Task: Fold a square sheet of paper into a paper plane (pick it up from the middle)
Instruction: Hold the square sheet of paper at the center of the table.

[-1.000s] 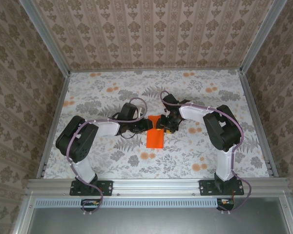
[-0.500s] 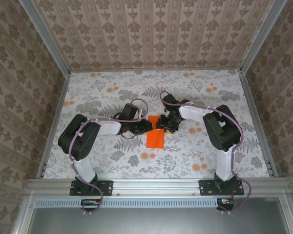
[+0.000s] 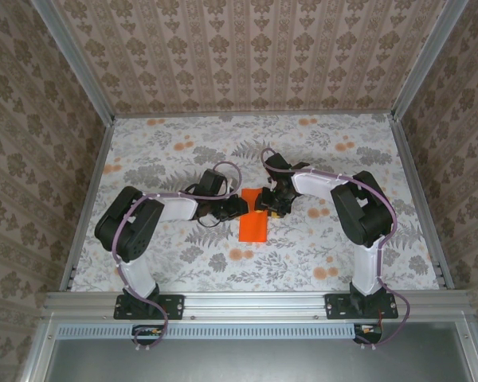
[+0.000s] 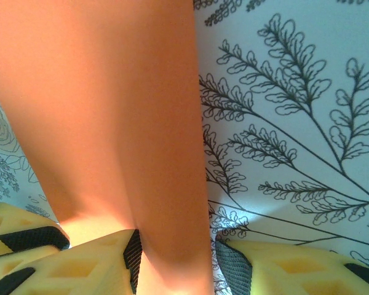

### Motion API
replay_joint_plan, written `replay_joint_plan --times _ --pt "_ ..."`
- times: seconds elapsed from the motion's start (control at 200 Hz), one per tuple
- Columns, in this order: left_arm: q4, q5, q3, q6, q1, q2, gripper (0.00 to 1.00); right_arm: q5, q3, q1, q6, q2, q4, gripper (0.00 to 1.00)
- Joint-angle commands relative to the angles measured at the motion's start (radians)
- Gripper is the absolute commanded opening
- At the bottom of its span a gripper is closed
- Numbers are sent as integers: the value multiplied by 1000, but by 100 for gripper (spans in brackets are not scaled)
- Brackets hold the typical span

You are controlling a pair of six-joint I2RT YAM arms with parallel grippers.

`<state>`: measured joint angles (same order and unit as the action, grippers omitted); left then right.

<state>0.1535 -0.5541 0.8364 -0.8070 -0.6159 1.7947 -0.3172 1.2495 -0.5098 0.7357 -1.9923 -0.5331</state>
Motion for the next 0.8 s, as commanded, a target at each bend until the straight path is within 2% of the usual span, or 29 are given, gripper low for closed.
replay_joint_plan --times 0.0,0.165,0.3,0.415,0.595,0.795 --pt "-40 -7 22 16 -10 23 19 255 -117 -15 -30 -289 1 48" --pt "-104 33 0 -4 -15 37 12 255 -118 -18 -29 -286 1 48" --pt "-150 54 -20 -14 -16 49 0 250 -121 -21 -29 -270 1 48" --pt "-192 60 -20 -8 -15 67 0 245 -122 -22 -34 -227 1 48" --pt "-277 75 -9 35 -15 103 0 240 -135 -35 -55 -60 8 50" --pt "-299 91 -8 25 -15 133 0 247 -153 -36 -44 191 18 57"
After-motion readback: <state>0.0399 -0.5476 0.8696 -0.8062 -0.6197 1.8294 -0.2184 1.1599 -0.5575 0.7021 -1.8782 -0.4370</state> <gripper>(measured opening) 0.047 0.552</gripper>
